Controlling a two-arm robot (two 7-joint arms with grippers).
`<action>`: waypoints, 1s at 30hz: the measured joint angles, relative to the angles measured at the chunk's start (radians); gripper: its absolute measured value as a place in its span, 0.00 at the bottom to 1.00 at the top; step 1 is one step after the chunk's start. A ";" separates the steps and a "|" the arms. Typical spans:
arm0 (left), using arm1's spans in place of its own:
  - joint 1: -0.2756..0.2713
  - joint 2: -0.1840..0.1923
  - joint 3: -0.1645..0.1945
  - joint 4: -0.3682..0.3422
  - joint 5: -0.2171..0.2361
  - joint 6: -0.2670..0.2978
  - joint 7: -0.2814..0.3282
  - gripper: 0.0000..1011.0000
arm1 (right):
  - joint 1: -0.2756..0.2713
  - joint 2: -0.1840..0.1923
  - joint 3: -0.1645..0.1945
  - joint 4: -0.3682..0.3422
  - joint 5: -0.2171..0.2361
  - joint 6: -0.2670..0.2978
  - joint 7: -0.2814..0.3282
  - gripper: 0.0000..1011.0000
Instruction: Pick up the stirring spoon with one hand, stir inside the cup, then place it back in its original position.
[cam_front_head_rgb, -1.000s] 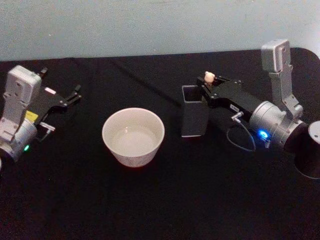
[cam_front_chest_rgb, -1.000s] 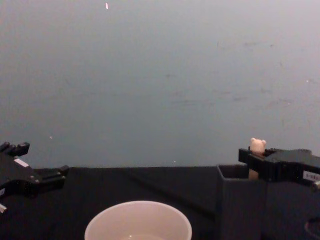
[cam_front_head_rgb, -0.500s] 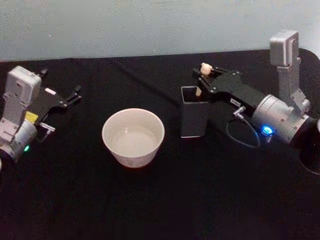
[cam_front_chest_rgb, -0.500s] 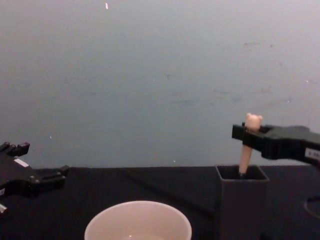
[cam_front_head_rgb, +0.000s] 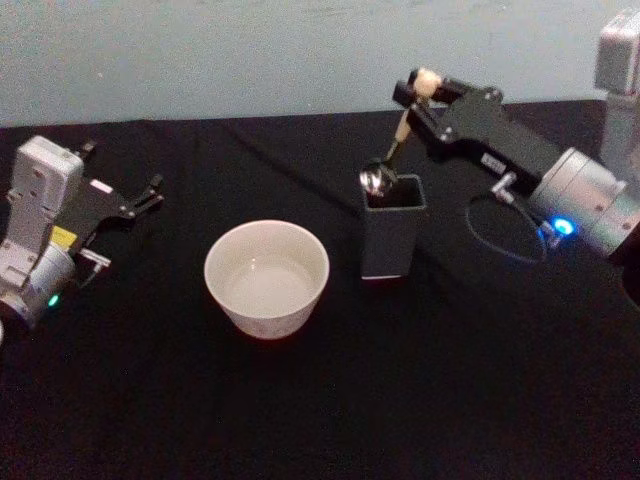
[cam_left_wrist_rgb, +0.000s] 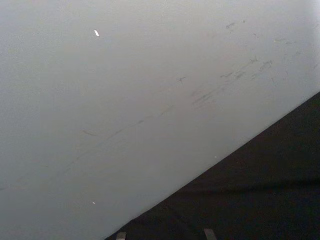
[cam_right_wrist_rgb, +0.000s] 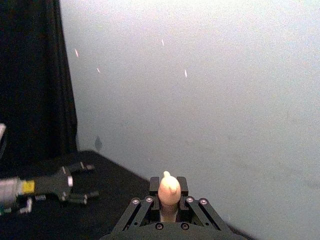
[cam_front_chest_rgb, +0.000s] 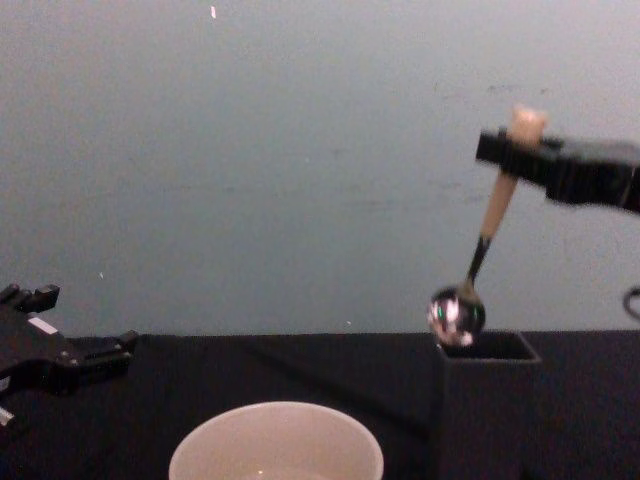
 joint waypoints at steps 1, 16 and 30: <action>0.000 0.000 0.000 0.000 0.000 0.000 0.000 0.99 | 0.002 0.002 0.002 -0.005 0.004 -0.004 0.003 0.19; 0.000 0.000 0.000 0.000 0.000 0.000 0.000 0.99 | 0.073 -0.022 -0.067 -0.008 0.021 -0.054 0.048 0.19; 0.000 0.000 0.000 0.000 0.000 0.000 0.000 0.99 | 0.136 -0.086 -0.193 0.156 -0.023 -0.116 0.129 0.19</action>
